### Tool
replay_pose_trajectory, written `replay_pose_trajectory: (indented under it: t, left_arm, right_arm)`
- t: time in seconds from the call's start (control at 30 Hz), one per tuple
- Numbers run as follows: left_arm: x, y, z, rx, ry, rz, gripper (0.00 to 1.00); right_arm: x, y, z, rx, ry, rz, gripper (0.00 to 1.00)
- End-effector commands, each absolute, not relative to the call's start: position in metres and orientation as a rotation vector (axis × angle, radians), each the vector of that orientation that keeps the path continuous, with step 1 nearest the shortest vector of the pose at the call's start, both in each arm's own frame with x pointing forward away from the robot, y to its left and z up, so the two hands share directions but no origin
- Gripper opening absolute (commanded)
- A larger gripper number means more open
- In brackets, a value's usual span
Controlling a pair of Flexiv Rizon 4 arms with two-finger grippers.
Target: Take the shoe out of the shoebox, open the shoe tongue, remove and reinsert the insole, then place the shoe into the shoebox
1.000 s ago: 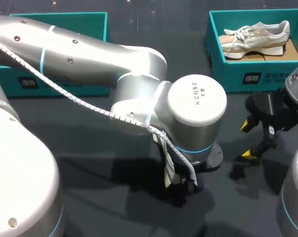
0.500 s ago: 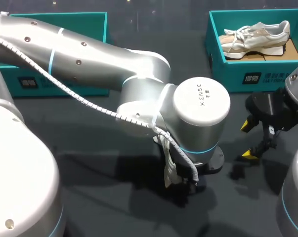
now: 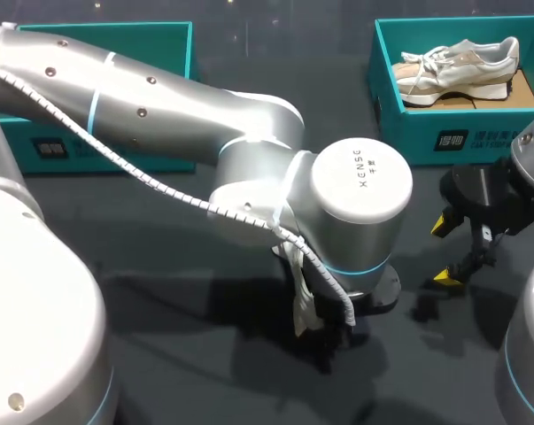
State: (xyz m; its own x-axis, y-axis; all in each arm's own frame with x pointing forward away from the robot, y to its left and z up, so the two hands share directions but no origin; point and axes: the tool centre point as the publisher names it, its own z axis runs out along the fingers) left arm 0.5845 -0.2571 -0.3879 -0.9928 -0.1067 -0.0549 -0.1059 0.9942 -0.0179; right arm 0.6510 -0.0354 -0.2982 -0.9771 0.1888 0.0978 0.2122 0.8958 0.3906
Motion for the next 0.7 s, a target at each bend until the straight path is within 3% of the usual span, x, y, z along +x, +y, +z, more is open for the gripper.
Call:
replay_pose_trajectory:
  t: [0.03,0.4,0.7]
  left_arm:
    - [0.586,-0.255,-0.387,-0.153,3.098,-0.028,0.0]
    - [0.59,-0.252,-0.37,-0.068,3.129,-0.05,0.0]
    - [0.603,-0.241,-0.321,0.081,3.079,-0.076,0.0]
  right_arm:
    - [0.649,-0.035,-0.299,-0.319,-3.006,-0.627,1.0]
    - [0.649,-0.035,-0.299,-0.319,-3.006,-0.627,1.0]
    - [0.649,-0.035,-0.299,-0.319,-3.006,-0.627,1.0]
